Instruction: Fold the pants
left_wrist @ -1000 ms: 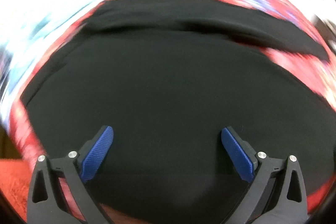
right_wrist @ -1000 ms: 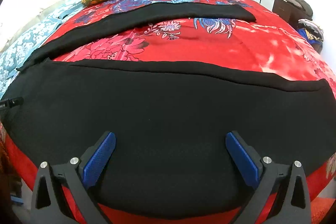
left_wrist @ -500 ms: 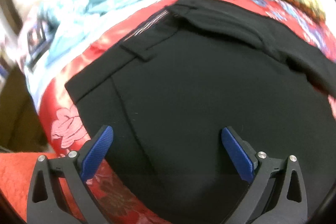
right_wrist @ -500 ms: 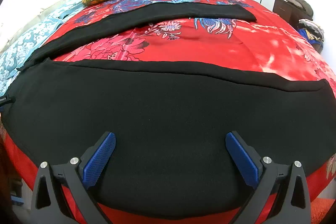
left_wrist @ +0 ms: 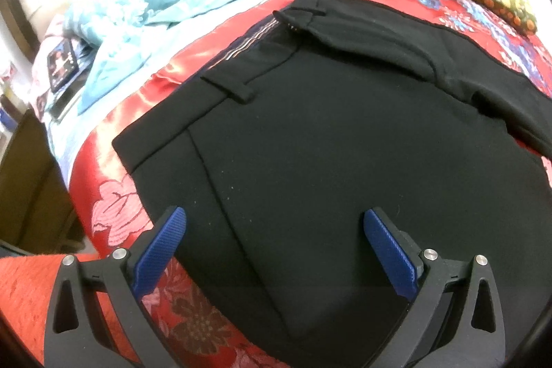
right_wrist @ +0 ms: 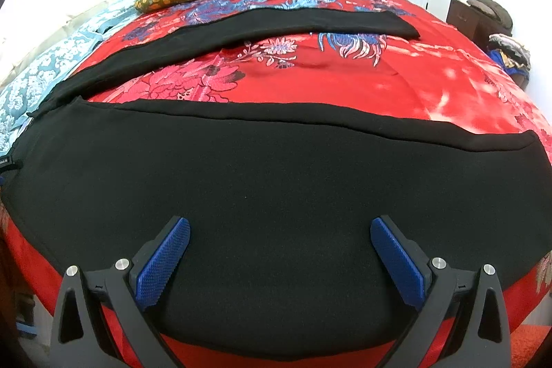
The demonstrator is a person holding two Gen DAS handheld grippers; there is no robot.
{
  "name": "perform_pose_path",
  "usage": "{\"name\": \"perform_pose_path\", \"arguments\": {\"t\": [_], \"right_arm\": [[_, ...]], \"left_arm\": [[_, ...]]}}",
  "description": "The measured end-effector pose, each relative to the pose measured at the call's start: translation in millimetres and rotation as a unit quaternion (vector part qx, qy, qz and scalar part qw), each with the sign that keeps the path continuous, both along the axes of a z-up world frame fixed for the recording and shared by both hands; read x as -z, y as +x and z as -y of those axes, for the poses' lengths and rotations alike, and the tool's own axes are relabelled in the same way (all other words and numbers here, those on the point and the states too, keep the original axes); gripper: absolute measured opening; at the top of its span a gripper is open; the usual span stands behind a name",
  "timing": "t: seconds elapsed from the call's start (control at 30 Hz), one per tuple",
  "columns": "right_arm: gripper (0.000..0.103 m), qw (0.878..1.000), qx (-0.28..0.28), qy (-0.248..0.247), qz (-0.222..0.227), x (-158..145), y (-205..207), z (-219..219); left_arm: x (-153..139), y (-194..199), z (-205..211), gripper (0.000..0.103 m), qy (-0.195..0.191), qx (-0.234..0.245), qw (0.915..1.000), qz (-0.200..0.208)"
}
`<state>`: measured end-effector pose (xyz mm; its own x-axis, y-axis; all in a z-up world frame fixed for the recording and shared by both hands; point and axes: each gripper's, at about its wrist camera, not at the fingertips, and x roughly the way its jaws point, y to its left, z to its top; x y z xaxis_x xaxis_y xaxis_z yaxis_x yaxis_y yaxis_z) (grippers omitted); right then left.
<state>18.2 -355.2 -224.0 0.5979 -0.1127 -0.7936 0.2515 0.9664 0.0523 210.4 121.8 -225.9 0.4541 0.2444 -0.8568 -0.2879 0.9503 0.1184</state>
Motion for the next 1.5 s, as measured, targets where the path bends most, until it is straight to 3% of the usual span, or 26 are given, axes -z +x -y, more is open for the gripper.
{"name": "perform_pose_path", "arguments": {"t": [0.17, 0.37, 0.5, 0.57, 0.67, 0.8, 0.93, 0.97, 1.0, 1.2, 1.3, 1.43, 1.5], "right_arm": [[0.103, 1.000, 0.001, -0.001, 0.005, -0.4, -0.3, -0.8], [0.103, 1.000, -0.004, 0.016, -0.023, -12.3, 3.3, 1.9], [0.103, 0.997, 0.006, 0.071, 0.027, -34.7, -3.8, 16.5], [0.103, 0.996, 0.004, 0.082, 0.030, -41.3, 1.0, 26.3], [0.103, 0.994, -0.002, 0.104, 0.028, -55.4, 20.6, 56.6], [0.103, 0.996, 0.012, 0.091, 0.022, -81.9, 72.5, 121.5], [0.103, 0.994, 0.047, 0.094, 0.017, -88.1, 139.3, 194.9], [0.103, 0.994, 0.056, 0.093, 0.006, -84.3, 157.9, 213.2], [0.103, 0.994, 0.068, 0.090, -0.008, -80.0, 179.5, 234.5], [0.103, 0.988, 0.117, 0.104, -0.016, -61.2, 282.8, 341.8], [0.103, 0.980, 0.132, 0.146, -0.040, -32.2, 328.1, 374.7], [0.102, 0.987, 0.100, 0.117, -0.052, -11.7, 373.7, 385.6], [0.083, 0.989, 0.066, 0.116, -0.067, -2.4, 383.4, 384.6]], "left_arm": [[-17.8, -4.7, 21.5, 0.102, -0.002, 0.035, 0.9992, 0.019], [-46.6, -1.1, 64.0, 0.102, -0.038, 0.111, 0.9914, 0.059], [-58.6, 26.8, 100.8, 0.102, -0.060, 0.174, 0.9811, 0.059], [-65.0, 53.5, 119.4, 0.102, -0.050, 0.207, 0.9751, 0.064], [-69.9, 97.7, 135.8, 0.102, -0.029, 0.220, 0.9726, 0.070], [-49.1, 167.6, 133.2, 0.102, -0.023, 0.190, 0.9804, 0.048], [16.6, 206.4, 111.9, 0.103, -0.002, 0.122, 0.9923, -0.016], [24.5, 205.4, 108.3, 0.103, -0.012, 0.123, 0.9922, -0.013], [24.2, 197.3, 104.9, 0.103, -0.020, 0.125, 0.9916, 0.026], [25.3, 186.3, 109.1, 0.103, -0.004, 0.129, 0.9900, 0.056], [26.8, 183.8, 108.9, 0.103, 0.000, 0.130, 0.9895, 0.064], [29.2, 185.2, 112.0, 0.103, 0.013, 0.128, 0.9892, 0.070], [29.8, 186.0, 112.2, 0.103, 0.014, 0.128, 0.9891, 0.071]]}}
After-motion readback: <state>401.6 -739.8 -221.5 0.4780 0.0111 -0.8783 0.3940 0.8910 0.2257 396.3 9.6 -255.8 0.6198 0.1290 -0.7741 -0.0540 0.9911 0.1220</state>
